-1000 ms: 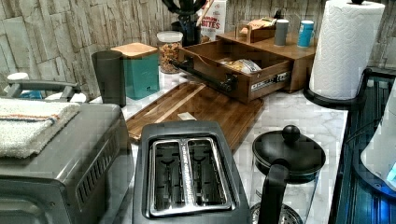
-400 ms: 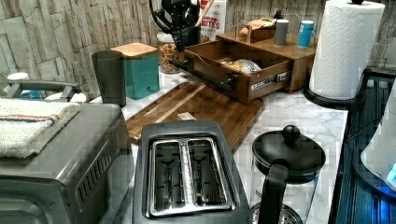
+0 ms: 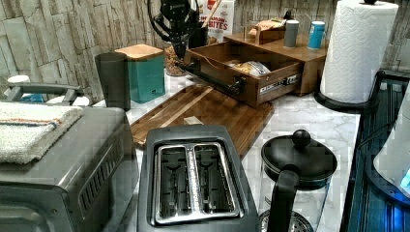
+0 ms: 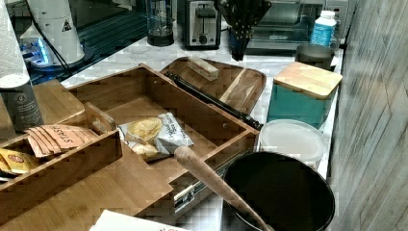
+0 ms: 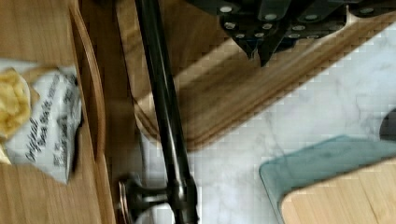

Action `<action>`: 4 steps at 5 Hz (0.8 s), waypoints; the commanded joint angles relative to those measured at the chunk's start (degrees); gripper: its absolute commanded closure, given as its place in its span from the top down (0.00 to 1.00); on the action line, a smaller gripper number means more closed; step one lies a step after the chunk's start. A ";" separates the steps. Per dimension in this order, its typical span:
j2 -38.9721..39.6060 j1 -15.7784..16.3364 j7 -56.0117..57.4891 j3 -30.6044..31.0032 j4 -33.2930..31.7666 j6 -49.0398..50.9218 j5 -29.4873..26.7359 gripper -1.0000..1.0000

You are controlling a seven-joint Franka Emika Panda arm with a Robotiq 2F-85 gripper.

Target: Close the drawer.

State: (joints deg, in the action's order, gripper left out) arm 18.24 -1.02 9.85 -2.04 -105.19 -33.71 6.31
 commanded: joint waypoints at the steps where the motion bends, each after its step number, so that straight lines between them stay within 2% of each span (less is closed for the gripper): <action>1: 6.64 -1.64 3.27 -1.37 5.55 -0.23 1.73 0.00; 2: 7.65 -2.31 4.27 -1.37 3.86 -4.77 2.28 0.00; 4: 8.02 -2.57 4.73 -2.05 2.54 -6.05 3.62 0.00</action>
State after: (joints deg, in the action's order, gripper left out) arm 28.54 -2.03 11.56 -2.46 -104.69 -39.00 8.95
